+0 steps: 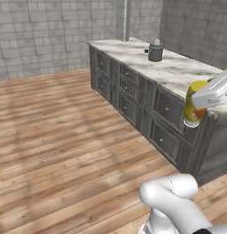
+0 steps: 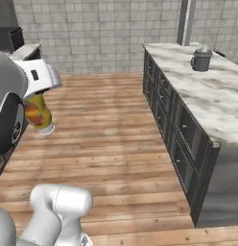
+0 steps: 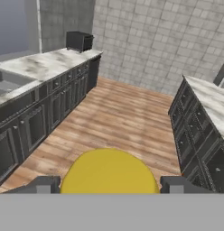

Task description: Move the syrup bottle and mustard from the cabinet to the dining counter.

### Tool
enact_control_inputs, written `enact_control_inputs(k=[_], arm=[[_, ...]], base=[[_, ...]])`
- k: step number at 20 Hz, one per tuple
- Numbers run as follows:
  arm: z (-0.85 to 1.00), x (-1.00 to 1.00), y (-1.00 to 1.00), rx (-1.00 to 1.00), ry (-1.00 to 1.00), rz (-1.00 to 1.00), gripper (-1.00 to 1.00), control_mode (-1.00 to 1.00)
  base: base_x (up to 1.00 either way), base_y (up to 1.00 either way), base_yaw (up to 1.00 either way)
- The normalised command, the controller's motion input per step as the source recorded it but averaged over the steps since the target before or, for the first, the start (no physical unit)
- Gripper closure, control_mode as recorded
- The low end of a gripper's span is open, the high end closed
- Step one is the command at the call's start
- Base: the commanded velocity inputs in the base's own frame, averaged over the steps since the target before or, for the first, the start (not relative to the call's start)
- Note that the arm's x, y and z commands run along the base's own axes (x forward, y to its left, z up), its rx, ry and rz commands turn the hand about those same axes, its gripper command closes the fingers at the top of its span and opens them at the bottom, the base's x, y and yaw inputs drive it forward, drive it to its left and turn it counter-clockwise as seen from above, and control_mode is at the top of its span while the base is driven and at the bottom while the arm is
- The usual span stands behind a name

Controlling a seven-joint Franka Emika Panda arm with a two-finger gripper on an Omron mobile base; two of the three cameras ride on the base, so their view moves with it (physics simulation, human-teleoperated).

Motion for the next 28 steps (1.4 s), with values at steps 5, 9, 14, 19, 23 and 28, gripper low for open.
enact_control_inputs(k=[5, 9, 14, 19, 23, 28], arm=[[0.00, 0.00, 0.00, 0.00, 0.00, 0.00, 1.00, 1.00], [0.00, 0.00, 0.00, 0.00, 0.00, 0.00, 1.00, 1.00], [0.00, 0.00, 0.00, 0.00, 0.00, 0.00, 1.00, 1.00], [0.00, 0.00, 0.00, 0.00, 0.00, 0.00, 1.00, 1.00], [0.00, 0.00, 0.00, 0.00, 0.00, 0.00, 1.00, 1.00], [0.00, 0.00, 0.00, 0.00, 0.00, 0.00, 1.00, 1.00]], base=[[0.49, 0.10, -0.50], [0.99, 0.45, -0.33], [1.00, 0.58, -0.31], [1.00, 0.62, -0.31], [1.00, 0.76, -0.33], [1.00, 0.91, -0.35]])
